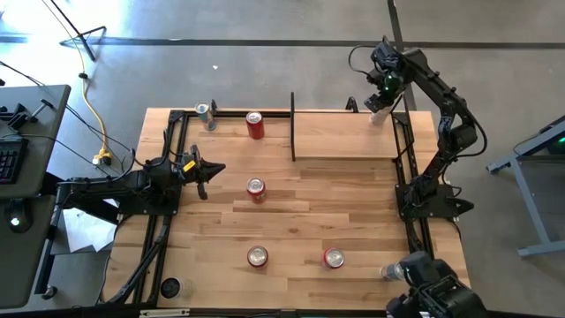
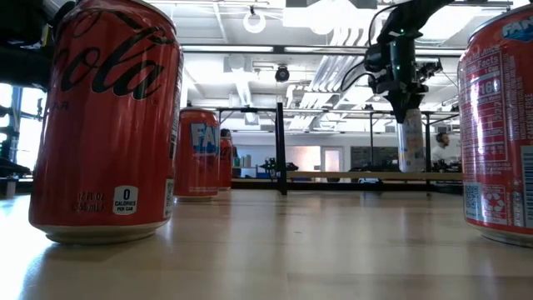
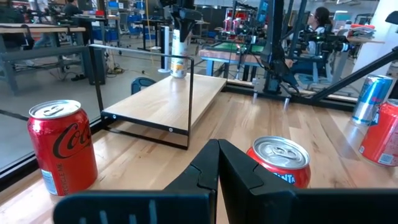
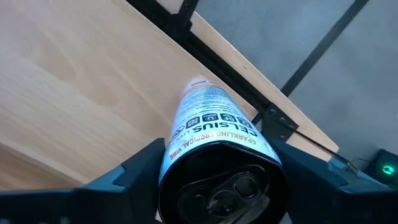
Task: Place canned beverage on shelf
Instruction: Put the top white-yellow soda can on the shelf
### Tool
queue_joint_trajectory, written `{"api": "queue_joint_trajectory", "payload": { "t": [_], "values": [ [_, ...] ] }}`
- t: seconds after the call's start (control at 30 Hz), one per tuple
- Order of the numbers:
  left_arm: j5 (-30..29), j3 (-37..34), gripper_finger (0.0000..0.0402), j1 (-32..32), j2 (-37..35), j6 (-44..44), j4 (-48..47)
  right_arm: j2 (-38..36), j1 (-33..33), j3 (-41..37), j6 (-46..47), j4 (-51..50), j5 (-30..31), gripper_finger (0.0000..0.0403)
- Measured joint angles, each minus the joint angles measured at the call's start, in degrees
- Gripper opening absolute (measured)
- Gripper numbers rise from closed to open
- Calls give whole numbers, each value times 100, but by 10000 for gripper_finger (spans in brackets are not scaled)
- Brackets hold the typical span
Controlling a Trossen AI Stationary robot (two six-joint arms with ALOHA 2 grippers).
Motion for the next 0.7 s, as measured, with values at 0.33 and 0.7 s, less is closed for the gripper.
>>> {"api": "queue_joint_trajectory", "payload": {
  "t": [0.33, 0.7],
  "values": [
    [117, 0, 0, 0, 0, -96, -2, 0, 5, 0, 164, 83, 267, 344],
    [117, 0, 0, 0, 0, -96, -2, 0, 16, 244, 170, 69, 295, 347]
  ]
}}
